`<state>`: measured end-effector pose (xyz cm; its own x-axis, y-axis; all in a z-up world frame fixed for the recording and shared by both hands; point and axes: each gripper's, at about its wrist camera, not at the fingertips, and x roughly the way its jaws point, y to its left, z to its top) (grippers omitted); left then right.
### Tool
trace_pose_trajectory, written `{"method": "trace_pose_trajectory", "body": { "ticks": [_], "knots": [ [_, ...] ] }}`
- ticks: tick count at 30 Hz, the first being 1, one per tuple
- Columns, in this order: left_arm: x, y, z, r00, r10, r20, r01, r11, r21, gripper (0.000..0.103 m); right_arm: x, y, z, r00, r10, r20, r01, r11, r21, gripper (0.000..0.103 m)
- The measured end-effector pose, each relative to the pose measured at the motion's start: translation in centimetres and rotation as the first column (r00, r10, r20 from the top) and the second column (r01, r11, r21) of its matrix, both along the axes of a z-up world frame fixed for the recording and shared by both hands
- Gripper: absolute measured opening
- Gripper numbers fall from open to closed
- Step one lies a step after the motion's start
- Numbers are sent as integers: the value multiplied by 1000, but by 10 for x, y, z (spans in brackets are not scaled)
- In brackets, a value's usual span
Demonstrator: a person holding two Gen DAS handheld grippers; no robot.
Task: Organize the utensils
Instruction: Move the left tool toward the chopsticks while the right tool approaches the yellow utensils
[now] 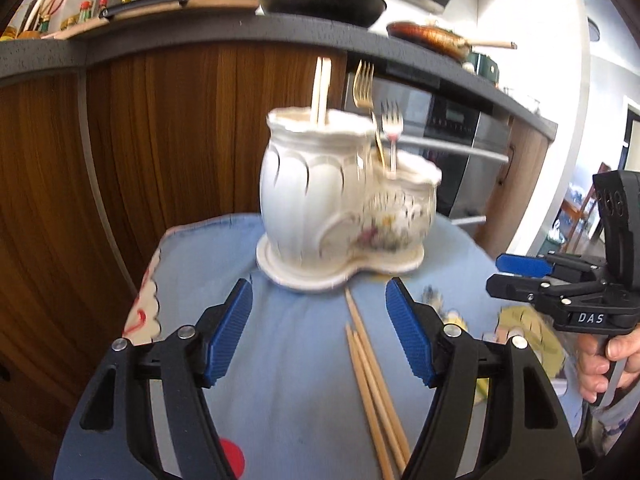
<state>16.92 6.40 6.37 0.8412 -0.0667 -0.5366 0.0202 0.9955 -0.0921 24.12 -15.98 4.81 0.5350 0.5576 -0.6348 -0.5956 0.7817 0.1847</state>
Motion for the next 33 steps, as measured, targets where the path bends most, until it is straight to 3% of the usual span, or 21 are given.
{"method": "trace_pose_trajectory", "body": {
  "ticks": [4,11,19,22,33],
  "knots": [
    [-4,-1,-15,998,-9,-60,9,1000,-10,67,-11,-5,-13,1000,2,-27,-2,1000,-5,52],
    [-14,-9,-45,987,-53,-153,53,999,-2,54,-20,-4,-30,995,21,-98,-22,1000,-6,34],
    [-17,-13,-53,982,-65,-177,68,998,11,48,-21,6,-40,984,53,-168,-53,999,1,28],
    [-18,-15,-55,979,-70,-190,75,997,16,44,-20,8,-42,982,60,-182,-58,998,14,16],
    [-19,-26,-54,974,-103,-201,115,992,47,40,-15,0,-40,979,43,-200,-30,997,67,10]
  ]
}}
